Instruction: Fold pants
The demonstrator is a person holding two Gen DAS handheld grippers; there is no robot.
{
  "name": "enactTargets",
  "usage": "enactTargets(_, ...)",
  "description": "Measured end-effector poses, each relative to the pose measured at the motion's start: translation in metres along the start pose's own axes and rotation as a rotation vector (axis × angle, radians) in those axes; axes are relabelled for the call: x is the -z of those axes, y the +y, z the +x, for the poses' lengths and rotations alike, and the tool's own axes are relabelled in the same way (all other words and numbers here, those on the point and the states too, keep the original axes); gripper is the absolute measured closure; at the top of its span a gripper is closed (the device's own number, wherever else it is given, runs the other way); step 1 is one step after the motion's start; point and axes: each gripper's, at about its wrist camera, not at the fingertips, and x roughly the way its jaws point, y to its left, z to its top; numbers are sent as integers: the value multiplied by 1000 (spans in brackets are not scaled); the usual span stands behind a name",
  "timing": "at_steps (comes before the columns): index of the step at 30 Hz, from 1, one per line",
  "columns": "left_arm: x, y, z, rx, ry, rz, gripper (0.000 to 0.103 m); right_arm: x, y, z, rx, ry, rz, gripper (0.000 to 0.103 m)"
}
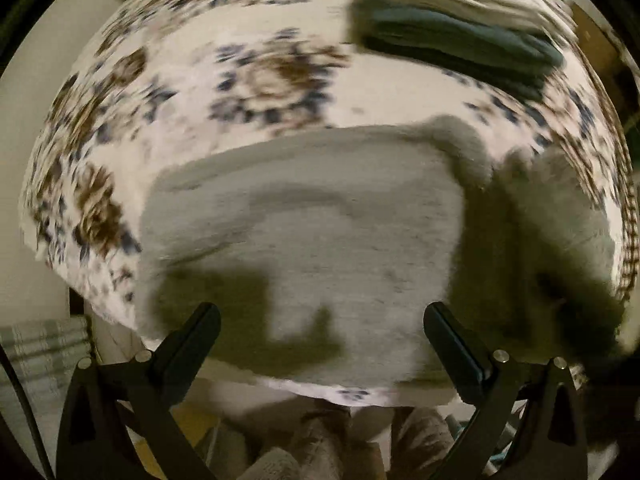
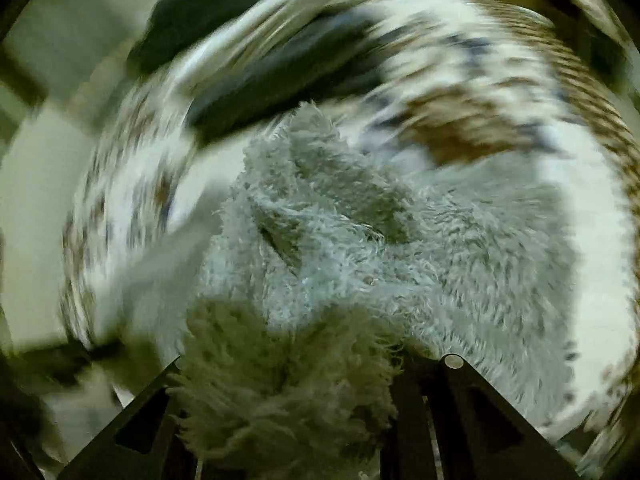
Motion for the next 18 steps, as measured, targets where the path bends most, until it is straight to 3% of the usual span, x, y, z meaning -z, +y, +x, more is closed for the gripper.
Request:
enactTargets(3, -2, 14, 8, 17, 4, -38, 0, 18, 44, 49, 4, 157, -126, 67)
enactTargets(5, -4, 13, 11, 43, 4, -52, 0, 24, 55, 68, -52, 267, -163, 26)
enactTargets(6, -5, 10, 9, 66, 1, -60, 0, 25, 54, 66, -95, 277, -159, 21)
enactTargets(11, -15, -24, 7, 165, -14, -36, 0, 24, 11, -4, -292, 238, -32, 17)
enactTargets(15, -26, -69, 25, 250, 28, 24, 0, 18, -70, -43, -227, 200, 201, 17)
enactTargets(18, -32, -101, 52, 242, 72, 82, 0, 13, -134, -45, -155, 196, 350, 17)
